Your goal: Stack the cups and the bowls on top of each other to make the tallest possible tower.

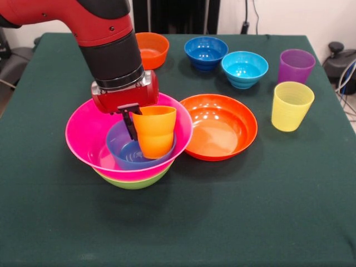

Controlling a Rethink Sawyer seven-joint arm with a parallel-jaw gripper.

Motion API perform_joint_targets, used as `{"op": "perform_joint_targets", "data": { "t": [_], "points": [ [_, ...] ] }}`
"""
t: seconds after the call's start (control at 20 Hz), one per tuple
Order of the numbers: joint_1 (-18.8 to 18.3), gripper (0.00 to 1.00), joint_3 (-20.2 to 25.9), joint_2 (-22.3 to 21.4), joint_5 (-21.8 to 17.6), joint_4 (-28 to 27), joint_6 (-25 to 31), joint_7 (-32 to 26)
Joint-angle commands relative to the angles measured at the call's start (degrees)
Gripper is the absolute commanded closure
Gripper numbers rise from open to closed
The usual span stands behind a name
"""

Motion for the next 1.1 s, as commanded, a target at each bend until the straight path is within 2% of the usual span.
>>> {"op": "perform_joint_targets", "data": {
  "t": [0.05,0.2,0.45,1.1],
  "points": [
    [0.6,1.0,-2.1,0.2,-3.3,1.6,-4.3,0.0],
    [1.2,1.0,-2.3,-1.5,-6.4,-0.4,-4.1,-3.9],
    [0.5,1.0,-1.5,0.1,-7.2,-3.4,-2.0,-6.8],
    [0.0,1.0,-0.2,0.7,-7.3,-2.7,-3.7,-5.6]
  ]
}}
